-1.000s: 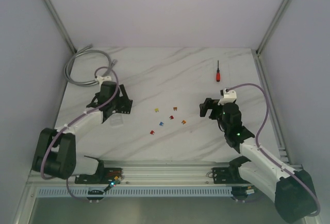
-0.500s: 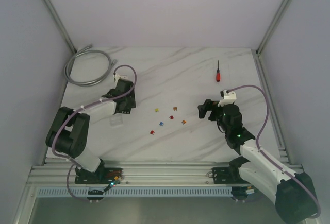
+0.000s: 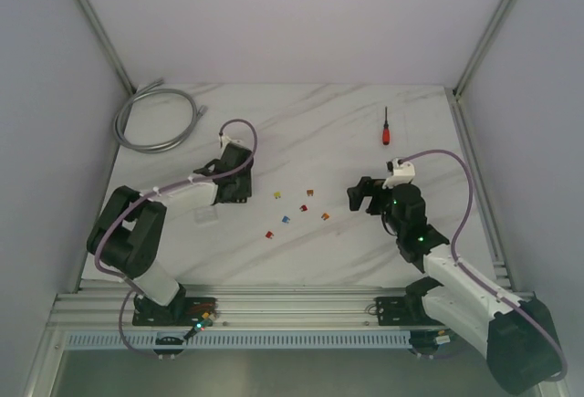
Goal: Snap on the fuse box
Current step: Move the fuse box base at the center of the board.
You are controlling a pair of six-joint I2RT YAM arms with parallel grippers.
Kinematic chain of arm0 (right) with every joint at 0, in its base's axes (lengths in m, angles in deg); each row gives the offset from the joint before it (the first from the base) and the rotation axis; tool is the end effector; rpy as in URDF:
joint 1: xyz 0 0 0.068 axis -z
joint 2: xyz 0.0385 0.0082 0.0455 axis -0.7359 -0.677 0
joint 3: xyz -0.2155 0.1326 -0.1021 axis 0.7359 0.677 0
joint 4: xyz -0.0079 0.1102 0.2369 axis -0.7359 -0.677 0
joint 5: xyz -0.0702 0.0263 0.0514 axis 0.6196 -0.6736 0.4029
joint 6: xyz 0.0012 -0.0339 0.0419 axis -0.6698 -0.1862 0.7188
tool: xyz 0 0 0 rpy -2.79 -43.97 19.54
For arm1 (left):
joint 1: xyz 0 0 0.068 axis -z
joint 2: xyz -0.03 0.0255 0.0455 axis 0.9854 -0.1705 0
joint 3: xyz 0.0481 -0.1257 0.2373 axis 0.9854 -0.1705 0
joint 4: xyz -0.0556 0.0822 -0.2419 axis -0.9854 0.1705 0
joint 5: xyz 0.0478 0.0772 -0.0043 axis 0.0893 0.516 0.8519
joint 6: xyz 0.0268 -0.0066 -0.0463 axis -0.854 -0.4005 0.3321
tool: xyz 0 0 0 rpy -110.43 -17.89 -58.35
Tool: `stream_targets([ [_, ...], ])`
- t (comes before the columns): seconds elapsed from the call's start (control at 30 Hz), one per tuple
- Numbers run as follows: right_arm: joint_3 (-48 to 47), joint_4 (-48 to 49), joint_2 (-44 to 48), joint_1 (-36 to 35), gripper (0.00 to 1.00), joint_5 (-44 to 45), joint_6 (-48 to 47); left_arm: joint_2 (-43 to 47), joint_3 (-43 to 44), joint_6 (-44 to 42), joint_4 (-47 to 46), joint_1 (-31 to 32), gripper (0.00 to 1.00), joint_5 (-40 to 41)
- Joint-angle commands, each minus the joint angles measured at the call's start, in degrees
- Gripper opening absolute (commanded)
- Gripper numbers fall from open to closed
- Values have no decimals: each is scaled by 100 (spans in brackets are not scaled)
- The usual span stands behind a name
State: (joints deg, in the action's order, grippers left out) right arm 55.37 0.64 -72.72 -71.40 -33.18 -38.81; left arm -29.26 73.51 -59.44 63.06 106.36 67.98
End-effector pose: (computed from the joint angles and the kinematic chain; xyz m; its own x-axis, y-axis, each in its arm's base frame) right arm 0.1807 0.0770 0.2117 -0.3095 0.2109 -0.9272 -0.2408 0.9259 0.2909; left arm 0.2954 -0.1334 0.1705 -0.7334 -0.0746 -0.6757 -0.0542 0.9972 -0.0512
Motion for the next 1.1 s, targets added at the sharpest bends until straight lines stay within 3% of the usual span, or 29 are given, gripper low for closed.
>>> stream_targets([
  [0.0, -244, -26, -127, -121, 100, -194, 72, -125, 169, 583, 85, 405, 56, -231],
  [0.3, -270, -132, -345, -510, 100, -249, 270, -286, 39, 1681, 104, 1311, 62, -2],
  [0.43, -289, -92, -384, -625, 100, -183, 299, -402, -60, 1979, 100, 1624, 69, 21],
  [0.7, -415, -82, -704, -711, 100, -132, 270, -922, 659, 2289, 43, 2227, 73, -151],
  [1.07, -641, -385, -924, -890, 97, 83, 91, -978, 585, 2944, -87, 2239, 77, -61],
])
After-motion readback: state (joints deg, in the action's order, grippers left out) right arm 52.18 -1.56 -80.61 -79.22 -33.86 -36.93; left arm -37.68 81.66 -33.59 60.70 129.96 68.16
